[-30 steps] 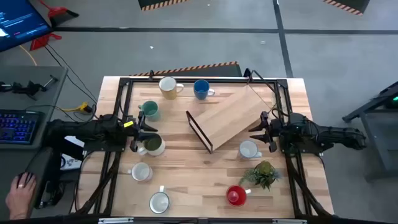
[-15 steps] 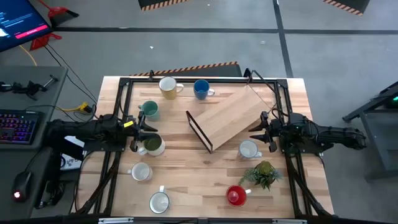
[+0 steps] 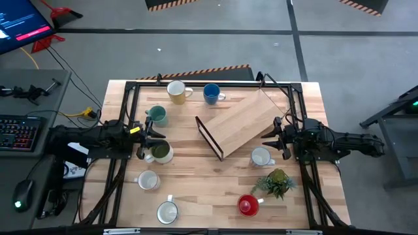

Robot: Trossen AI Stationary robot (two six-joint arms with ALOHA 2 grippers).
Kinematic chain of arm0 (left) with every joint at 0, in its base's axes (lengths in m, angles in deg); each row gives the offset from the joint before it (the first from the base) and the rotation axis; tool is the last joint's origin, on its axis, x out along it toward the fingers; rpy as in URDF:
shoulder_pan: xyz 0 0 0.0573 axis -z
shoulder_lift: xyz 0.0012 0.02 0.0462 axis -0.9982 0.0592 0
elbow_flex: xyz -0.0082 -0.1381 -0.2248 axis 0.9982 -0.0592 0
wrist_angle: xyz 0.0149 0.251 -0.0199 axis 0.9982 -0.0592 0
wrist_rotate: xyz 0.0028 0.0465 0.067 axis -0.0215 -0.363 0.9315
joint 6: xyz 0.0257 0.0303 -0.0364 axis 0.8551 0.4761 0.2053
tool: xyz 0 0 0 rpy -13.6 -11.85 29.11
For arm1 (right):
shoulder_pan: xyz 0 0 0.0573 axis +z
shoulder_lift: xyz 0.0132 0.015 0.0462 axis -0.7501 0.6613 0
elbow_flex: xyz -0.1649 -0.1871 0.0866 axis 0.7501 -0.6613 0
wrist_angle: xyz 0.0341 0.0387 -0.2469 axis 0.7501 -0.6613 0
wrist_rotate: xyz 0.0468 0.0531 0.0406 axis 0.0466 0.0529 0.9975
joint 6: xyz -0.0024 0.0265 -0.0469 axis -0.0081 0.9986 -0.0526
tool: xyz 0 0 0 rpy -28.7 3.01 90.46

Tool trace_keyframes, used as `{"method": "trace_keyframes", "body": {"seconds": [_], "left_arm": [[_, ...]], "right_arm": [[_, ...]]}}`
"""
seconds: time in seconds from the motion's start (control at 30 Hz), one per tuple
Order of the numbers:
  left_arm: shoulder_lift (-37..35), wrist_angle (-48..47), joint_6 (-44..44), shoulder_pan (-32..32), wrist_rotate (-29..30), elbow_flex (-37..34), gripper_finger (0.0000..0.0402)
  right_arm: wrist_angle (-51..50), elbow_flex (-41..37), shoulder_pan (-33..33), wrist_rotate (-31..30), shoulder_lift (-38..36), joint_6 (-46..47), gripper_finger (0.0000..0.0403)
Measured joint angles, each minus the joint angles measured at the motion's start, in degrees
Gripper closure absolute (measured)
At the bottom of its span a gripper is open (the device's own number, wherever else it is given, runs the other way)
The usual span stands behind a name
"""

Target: Place coffee mugs

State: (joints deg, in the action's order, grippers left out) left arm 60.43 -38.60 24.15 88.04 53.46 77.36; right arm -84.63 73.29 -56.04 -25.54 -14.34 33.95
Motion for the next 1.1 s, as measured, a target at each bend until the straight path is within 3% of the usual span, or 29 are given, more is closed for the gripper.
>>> {"method": "trace_keyframes", "body": {"seconds": [0.6,0.8,1.1], "left_arm": [[0.00,0.06,-0.06,-0.01,0.00,0.02,0.0326],[0.00,0.09,-5.78,-0.02,-0.03,0.02,0.0326],[-0.01,0.36,-7.60,-0.02,-0.03,0.02,0.0326]], "right_arm": [[0.00,-0.02,-0.02,0.00,0.00,0.00,0.0290],[0.01,-0.01,-0.01,-0.01,0.02,0.00,0.0290],[0.01,0.00,0.00,-0.02,0.00,0.31,0.0290]]}}
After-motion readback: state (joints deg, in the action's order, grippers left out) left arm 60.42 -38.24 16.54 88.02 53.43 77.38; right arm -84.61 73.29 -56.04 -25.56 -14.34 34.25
